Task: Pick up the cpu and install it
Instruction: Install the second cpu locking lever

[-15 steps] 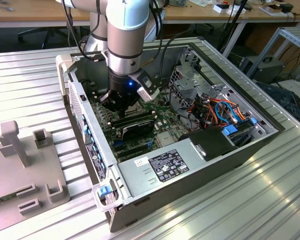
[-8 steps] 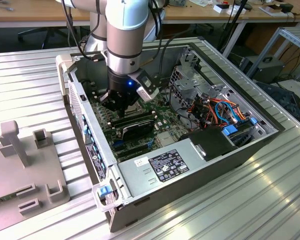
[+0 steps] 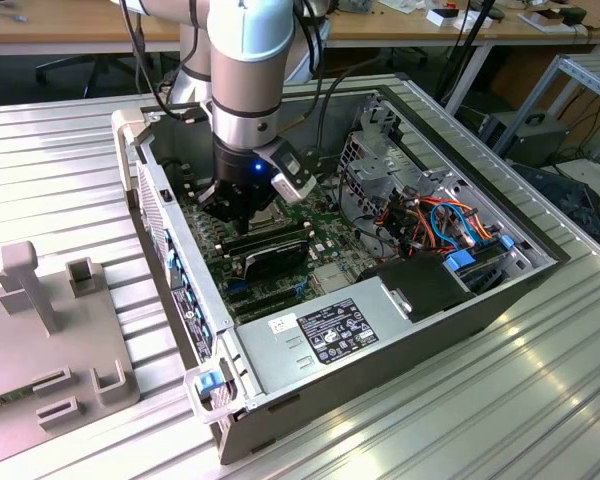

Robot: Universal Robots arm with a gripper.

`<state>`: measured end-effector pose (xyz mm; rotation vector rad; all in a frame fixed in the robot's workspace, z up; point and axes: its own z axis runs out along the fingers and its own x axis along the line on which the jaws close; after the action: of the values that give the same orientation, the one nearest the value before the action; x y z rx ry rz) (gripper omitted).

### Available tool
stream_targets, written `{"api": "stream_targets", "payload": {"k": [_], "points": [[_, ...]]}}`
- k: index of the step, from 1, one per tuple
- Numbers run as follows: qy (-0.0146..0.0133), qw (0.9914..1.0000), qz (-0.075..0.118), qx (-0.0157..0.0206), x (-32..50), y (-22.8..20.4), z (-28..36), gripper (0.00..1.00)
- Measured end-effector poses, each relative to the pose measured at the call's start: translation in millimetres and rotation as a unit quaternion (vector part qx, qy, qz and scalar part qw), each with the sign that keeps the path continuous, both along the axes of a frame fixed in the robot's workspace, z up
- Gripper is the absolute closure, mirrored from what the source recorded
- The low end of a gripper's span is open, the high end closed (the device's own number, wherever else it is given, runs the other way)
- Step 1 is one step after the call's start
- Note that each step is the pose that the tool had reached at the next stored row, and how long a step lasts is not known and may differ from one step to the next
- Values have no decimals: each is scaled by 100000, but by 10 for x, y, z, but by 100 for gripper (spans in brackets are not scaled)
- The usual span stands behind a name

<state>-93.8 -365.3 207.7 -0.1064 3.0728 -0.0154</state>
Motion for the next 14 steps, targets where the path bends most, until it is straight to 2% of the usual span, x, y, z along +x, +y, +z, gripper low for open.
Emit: {"api": "stream_targets", "payload": {"k": [7, 13, 14], "points": [[-537, 99997, -48, 618, -30, 0, -12, 89], [-949, 99986, -97, 1380, -44, 0, -20, 89], [-1045, 99981, -110, 1618, -46, 1, -24, 89]]}}
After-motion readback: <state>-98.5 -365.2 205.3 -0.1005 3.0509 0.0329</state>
